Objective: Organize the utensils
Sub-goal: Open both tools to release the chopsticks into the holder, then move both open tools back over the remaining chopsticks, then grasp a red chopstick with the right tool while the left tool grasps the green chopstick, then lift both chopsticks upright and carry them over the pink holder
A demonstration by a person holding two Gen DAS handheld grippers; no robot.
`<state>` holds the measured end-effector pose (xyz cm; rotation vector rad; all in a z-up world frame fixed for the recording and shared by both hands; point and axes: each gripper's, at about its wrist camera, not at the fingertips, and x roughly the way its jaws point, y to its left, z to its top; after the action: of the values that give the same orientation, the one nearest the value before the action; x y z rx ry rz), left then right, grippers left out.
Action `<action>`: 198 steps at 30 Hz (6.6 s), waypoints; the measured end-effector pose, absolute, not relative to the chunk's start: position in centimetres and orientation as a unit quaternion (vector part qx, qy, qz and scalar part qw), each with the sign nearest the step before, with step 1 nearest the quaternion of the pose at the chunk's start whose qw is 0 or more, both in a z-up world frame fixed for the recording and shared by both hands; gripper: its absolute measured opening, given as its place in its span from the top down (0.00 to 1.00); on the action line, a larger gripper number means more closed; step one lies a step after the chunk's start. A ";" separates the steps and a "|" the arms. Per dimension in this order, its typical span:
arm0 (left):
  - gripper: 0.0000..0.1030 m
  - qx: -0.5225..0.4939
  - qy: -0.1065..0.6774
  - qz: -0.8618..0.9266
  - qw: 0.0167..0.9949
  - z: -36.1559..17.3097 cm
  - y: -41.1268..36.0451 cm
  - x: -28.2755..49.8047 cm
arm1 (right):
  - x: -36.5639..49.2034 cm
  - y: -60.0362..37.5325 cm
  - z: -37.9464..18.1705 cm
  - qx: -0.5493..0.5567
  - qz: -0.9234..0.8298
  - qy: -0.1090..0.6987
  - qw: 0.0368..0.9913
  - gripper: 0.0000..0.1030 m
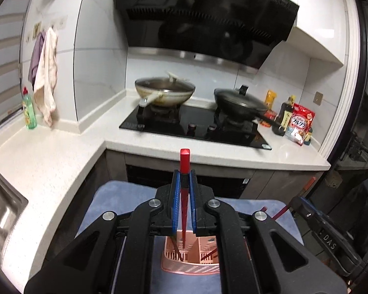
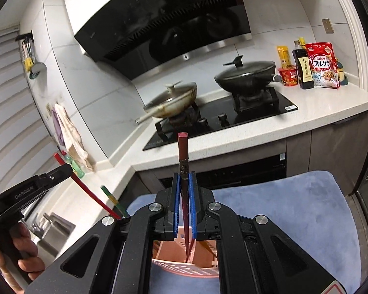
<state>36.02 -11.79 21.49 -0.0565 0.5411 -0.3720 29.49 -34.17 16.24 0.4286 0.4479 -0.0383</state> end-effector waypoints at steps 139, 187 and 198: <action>0.92 0.048 0.497 -0.198 0.843 -4.1 -5.2 7.3 | -0.2 -22.3 -4.9 0.133 -0.045 0.426 0.894 0.93; 0.72 0.038 0.502 -0.194 0.842 -4.7 -1.6 9.8 | -0.1 -27.8 11.9 0.162 -0.059 0.265 0.949 0.93; 0.91 0.020 0.504 -0.217 0.836 -2.4 -1.7 9.1 | -0.1 -27.9 12.0 0.160 -0.063 0.262 0.950 0.93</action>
<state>9.07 -1.66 -2.40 0.0428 1.0665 -0.4599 -0.12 -27.87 11.98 0.3263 0.5330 -0.1291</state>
